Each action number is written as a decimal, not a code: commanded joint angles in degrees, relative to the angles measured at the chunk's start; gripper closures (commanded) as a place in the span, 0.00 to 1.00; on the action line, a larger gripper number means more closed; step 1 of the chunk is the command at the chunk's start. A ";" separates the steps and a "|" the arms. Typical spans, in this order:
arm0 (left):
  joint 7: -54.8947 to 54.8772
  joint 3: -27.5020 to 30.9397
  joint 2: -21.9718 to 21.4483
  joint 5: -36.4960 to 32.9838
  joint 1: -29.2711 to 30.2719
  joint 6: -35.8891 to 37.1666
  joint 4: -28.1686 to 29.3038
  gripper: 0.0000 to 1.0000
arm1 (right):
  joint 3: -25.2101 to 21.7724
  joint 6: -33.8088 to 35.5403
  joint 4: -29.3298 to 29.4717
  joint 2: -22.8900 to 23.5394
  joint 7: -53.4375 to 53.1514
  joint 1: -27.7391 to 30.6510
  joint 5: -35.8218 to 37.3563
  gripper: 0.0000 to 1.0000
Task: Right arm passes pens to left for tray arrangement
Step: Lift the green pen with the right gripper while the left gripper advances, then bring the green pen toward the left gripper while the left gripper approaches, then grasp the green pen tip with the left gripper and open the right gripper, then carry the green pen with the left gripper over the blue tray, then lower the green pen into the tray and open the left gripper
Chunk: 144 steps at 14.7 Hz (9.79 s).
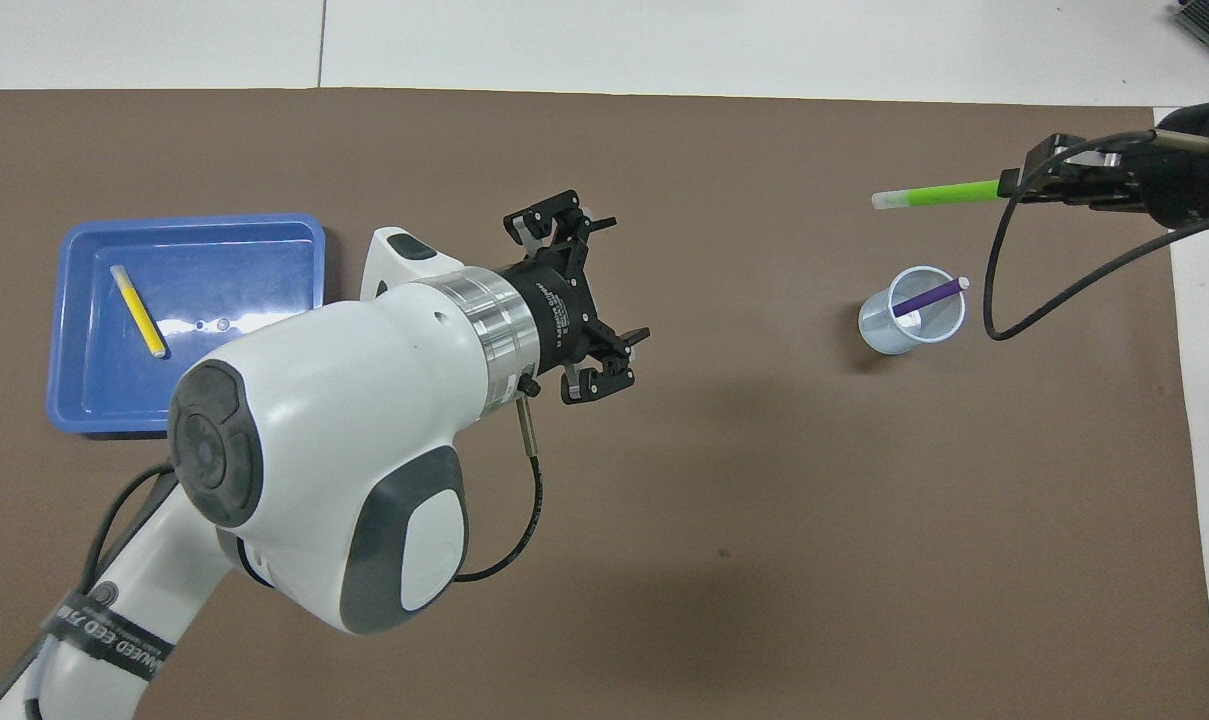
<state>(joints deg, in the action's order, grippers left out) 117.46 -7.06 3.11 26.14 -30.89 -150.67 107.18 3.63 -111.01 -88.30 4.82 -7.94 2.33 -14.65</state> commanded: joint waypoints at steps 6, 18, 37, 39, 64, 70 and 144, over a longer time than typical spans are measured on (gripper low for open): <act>0.40 0.82 5.50 1.20 -2.94 -8.59 -3.90 0.00 | 4.28 -3.52 1.46 0.37 -8.93 -0.83 -1.17 1.00; 1.99 0.82 15.69 0.23 -7.34 -9.38 -16.21 0.00 | 5.34 -4.13 1.55 0.28 -15.26 -3.29 -0.91 1.00; 1.55 0.91 19.48 -0.39 -7.78 -11.32 -20.79 0.38 | 10.09 -2.99 1.20 -0.60 -18.34 -3.21 -1.17 1.00; 1.28 1.00 19.30 -0.47 -7.61 -10.44 -20.52 0.39 | 10.09 -2.99 1.20 -0.60 -18.34 -3.21 -1.17 1.00; -1.71 1.00 17.19 0.23 -5.06 -1.03 -19.99 0.62 | 10.26 -2.46 1.29 -0.60 -18.78 -3.21 -1.26 1.00; -1.35 1.09 17.28 -0.12 -5.23 -1.03 -20.26 1.00 | 10.26 -2.29 1.29 -0.60 -18.78 -3.21 -1.26 1.00; -124.49 1.61 18.42 -30.01 40.56 9.87 4.09 1.00 | 8.77 0.35 -3.11 19.09 -34.77 10.59 15.62 1.00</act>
<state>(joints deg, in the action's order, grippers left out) -6.73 -4.87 21.85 -2.66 8.91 -138.90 110.01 11.73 -111.04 -92.46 23.19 -40.98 12.85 -0.40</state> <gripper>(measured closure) 0.833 0.819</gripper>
